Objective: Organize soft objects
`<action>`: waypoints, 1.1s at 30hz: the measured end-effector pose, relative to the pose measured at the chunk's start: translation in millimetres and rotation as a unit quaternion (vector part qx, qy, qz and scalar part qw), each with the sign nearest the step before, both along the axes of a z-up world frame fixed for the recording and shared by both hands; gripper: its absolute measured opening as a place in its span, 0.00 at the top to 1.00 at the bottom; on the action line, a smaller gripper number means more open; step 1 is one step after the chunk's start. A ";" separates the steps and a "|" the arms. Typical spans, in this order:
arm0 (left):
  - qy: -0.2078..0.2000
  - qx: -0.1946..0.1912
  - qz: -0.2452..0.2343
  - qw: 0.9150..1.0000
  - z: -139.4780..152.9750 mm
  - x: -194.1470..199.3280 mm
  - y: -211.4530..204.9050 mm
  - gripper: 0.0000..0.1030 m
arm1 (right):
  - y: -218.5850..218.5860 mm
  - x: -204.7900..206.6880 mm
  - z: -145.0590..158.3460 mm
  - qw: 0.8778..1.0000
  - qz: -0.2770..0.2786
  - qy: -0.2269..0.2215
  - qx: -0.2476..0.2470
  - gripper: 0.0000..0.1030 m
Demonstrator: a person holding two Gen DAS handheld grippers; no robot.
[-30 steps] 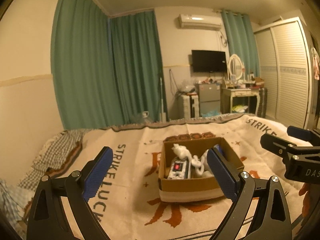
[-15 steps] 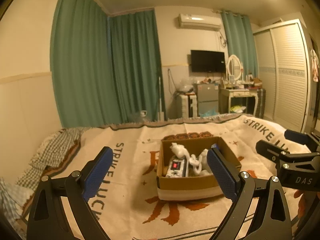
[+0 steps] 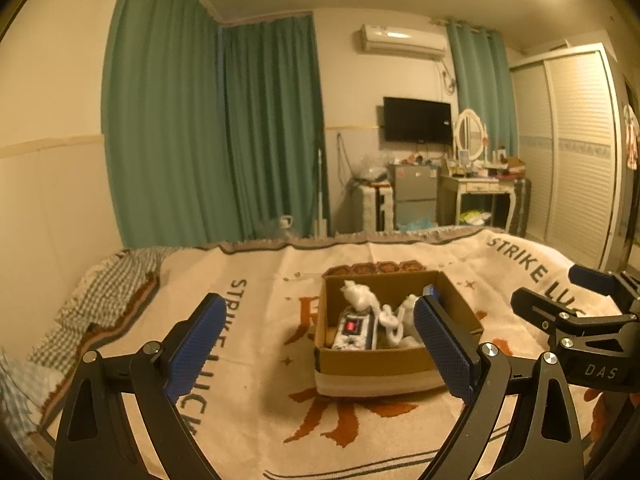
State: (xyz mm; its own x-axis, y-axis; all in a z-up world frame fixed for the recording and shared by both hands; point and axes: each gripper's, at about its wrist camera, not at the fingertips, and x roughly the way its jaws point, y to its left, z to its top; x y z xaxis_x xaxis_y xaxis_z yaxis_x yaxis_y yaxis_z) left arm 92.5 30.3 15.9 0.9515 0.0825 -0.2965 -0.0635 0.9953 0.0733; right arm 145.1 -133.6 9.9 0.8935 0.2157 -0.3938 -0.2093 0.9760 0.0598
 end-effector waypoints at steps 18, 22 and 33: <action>-0.002 0.008 0.002 1.000 -1.1 -2.4 -5.9 0.06 | -0.2 -0.7 0.2 1.000 -0.004 0.000 0.000 0.00; -0.005 0.006 0.005 1.000 1.0 -3.6 -5.6 0.06 | -0.7 -0.7 0.5 1.000 -0.004 0.000 0.001 0.00; -0.002 0.000 0.006 1.000 3.5 -3.2 -1.2 0.06 | -1.1 -1.0 0.2 1.000 -0.005 0.000 0.001 0.00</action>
